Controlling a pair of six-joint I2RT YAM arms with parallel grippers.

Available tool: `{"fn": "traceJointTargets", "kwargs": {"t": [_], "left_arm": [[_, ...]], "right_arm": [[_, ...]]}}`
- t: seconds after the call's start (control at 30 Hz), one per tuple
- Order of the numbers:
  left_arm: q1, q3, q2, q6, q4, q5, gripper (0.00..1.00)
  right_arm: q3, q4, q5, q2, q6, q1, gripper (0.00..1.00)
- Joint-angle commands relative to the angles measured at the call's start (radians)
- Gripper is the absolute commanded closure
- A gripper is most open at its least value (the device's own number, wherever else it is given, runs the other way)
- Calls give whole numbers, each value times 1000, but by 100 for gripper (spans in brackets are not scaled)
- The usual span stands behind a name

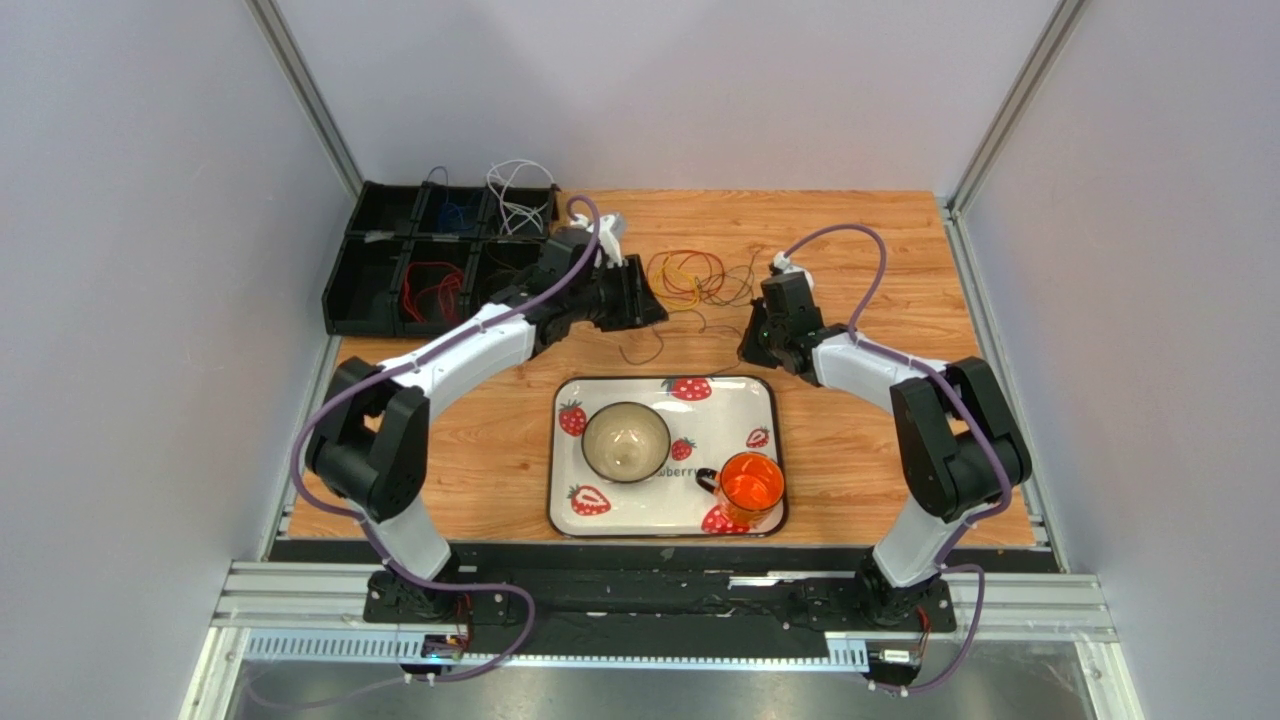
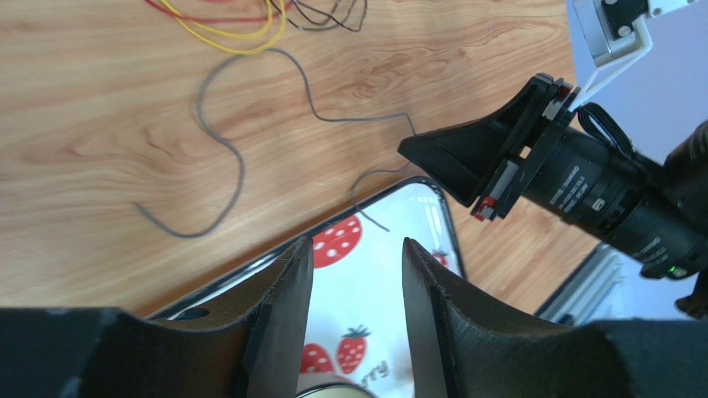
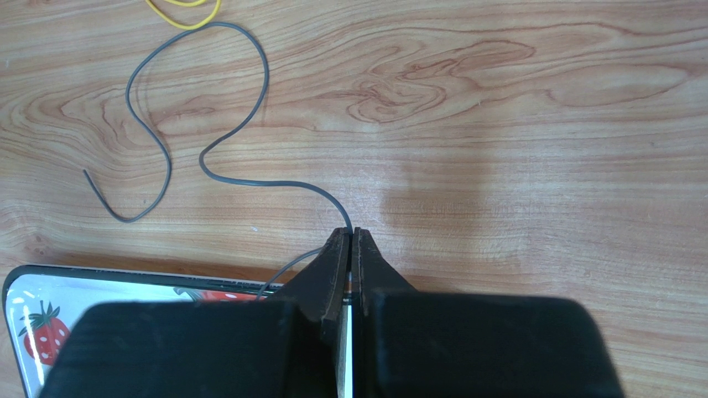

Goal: Untangle the cables

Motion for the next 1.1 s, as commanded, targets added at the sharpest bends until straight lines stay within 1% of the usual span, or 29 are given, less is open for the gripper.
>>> {"fn": "traceJointTargets", "kwargs": {"t": [0.0, 0.03, 0.27, 0.3, 0.33, 0.37, 0.43, 0.53, 0.6, 0.67, 0.8, 0.97, 1.0, 1.07], "left_arm": [[-51, 58, 91, -221, 61, -11, 47], [-57, 77, 106, -280, 59, -16, 47], [-99, 130, 208, -466, 96, -69, 43], [-100, 128, 212, -519, 105, -73, 43], [-100, 118, 220, -549, 119, -73, 43], [-99, 115, 237, -576, 175, -62, 43], [-102, 125, 264, -638, 205, -48, 43], [-103, 167, 320, -681, 207, -34, 43], [-108, 188, 333, -702, 190, -69, 43], [-113, 211, 355, -713, 161, -90, 43], [-114, 320, 424, -721, 79, -62, 43], [-123, 331, 453, -755, 87, -59, 43], [-123, 337, 459, -756, 85, -59, 44], [-125, 348, 473, -764, 84, -39, 45]], "right_arm": [[-8, 53, 4, -47, 2, -1, 100], [-13, 63, 4, -51, 4, -1, 100], [-28, 74, 9, -65, 5, -3, 100], [-28, 73, 9, -67, 8, -1, 100], [-31, 74, 10, -68, 7, -1, 100], [-31, 77, 10, -70, 7, -1, 100], [-39, 82, 10, -74, 8, -1, 100], [-49, 88, 12, -87, 10, -1, 100], [-62, 88, 10, -94, 11, -1, 100], [-86, 137, 1, -113, 7, -1, 100], [-140, 217, -17, -156, -1, -1, 100], [-151, 229, -16, -168, -2, -1, 100], [-157, 238, -49, -171, -4, -1, 100], [-162, 243, -50, -174, -2, -1, 100]]}}
